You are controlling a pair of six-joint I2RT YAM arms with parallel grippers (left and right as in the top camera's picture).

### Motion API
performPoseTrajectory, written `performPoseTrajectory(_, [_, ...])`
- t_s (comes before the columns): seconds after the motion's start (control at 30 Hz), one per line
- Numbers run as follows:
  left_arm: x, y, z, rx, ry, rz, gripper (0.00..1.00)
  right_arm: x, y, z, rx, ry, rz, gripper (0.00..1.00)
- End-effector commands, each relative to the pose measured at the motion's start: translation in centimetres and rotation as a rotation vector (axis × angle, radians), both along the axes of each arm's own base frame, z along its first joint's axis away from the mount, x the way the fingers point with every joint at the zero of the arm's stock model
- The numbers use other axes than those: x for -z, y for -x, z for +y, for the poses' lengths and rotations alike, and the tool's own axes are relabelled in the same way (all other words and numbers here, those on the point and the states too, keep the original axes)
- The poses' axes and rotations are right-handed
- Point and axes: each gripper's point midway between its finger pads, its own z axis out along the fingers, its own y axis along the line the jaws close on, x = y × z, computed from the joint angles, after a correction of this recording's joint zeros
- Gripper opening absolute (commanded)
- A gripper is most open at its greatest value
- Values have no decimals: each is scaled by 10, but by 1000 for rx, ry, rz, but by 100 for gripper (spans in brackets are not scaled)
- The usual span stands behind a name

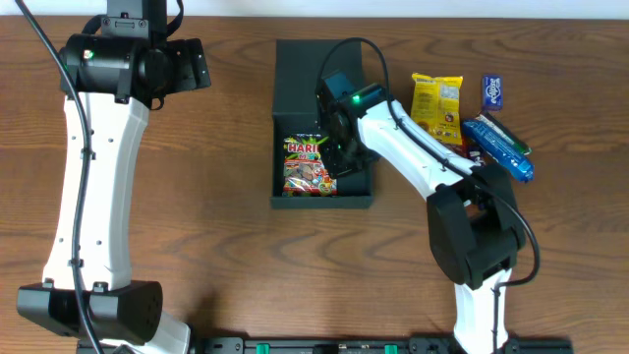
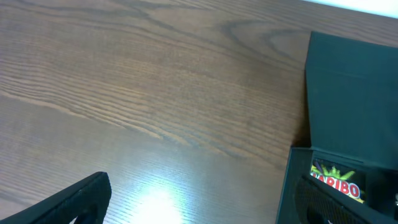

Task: Pack container
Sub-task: 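Lower the Haribo bag into the box and release it, then withdraw the right gripper from the box toward the snacks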

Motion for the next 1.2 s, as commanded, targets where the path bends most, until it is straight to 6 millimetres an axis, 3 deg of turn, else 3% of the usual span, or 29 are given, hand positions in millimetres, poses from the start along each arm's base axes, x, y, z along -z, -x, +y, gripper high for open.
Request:
performPoseTrajectory(0.0, [4,-1,3,-14,-10,12,95,13,4,-5,-18,22,15,1])
performPoseTrajectory(0.23, [4,-1,3,-14,-10,11,95,31,8,-4,-20,31,55,1])
performPoseTrajectory(0.43, [4,-1,3,-14,-10,11,95,41,22,18,-49,-36,112,1])
performPoseTrajectory(0.7, [4,-2,3,-14,-10,9,95,40,22,39,-80,-90,88,1])
performPoseTrajectory(0.87, [3,-2,3,-14,-10,6,95,40,19,37,-75,-89,84,1])
performPoseTrajectory(1.03, [10,-2,3,-14,-11,19,95,27,2,17,-59,2,33,1])
performPoseTrajectory(1.17, [41,-3,-1,-7,11,78,95,5,-21,13,-39,20,-34,1])
